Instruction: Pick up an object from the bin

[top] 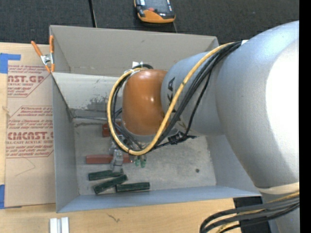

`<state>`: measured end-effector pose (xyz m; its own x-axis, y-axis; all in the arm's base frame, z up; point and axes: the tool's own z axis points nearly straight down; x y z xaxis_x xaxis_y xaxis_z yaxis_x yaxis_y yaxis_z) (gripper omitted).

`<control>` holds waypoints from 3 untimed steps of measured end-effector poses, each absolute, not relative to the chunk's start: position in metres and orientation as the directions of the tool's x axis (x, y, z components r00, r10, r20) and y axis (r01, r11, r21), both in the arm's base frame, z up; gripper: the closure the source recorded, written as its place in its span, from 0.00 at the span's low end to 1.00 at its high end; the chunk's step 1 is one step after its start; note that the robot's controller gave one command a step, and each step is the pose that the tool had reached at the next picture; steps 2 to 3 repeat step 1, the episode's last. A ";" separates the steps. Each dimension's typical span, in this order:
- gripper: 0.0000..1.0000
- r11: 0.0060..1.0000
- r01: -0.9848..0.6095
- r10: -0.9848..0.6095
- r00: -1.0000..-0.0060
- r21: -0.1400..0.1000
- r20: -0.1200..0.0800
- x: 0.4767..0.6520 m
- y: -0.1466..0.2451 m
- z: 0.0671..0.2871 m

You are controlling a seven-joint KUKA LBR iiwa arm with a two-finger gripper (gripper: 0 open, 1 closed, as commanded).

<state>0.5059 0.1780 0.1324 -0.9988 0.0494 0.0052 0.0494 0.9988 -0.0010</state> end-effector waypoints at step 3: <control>1.00 0.999 0.049 0.049 -0.999 0.000 0.002 0.507 0.178 0.151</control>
Offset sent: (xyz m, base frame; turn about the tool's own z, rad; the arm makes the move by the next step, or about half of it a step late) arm -0.0002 -0.0001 0.0123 0.0000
